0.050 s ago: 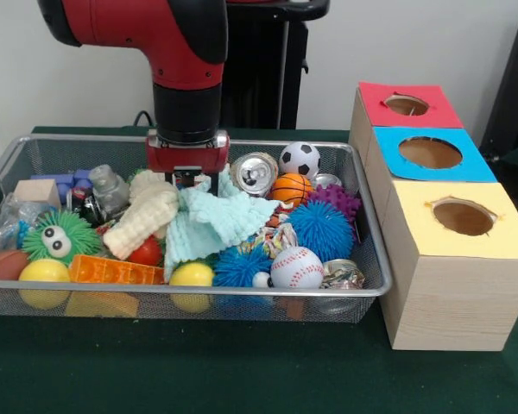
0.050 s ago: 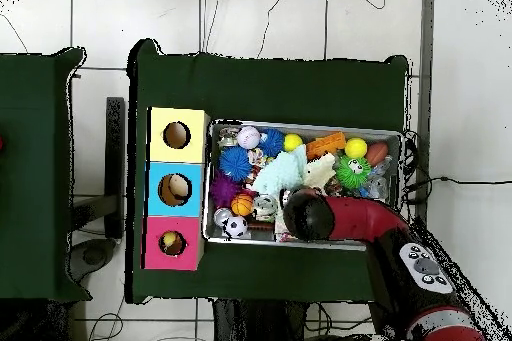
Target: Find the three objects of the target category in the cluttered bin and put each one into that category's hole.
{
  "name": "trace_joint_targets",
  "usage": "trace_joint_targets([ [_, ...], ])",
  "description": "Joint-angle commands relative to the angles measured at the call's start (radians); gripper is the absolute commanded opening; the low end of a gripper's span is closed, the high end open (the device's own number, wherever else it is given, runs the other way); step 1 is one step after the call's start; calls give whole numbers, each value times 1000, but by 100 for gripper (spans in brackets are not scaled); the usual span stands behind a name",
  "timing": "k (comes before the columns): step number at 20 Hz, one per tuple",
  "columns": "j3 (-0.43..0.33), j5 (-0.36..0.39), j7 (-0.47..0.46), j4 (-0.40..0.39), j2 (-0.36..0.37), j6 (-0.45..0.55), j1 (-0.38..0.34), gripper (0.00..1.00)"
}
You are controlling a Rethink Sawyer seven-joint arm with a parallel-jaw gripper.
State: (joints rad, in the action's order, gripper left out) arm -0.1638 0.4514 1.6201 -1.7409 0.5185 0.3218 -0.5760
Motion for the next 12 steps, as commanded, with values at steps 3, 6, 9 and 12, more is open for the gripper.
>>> trace_joint_targets([
  [3,-34,123,-190,-5,54,143,-166,100],
  [6,-56,144,-199,-13,58,143,-203,100],
  [9,-76,156,-214,-15,68,164,-228,100],
  [12,-94,157,-233,-13,84,203,-247,100],
])
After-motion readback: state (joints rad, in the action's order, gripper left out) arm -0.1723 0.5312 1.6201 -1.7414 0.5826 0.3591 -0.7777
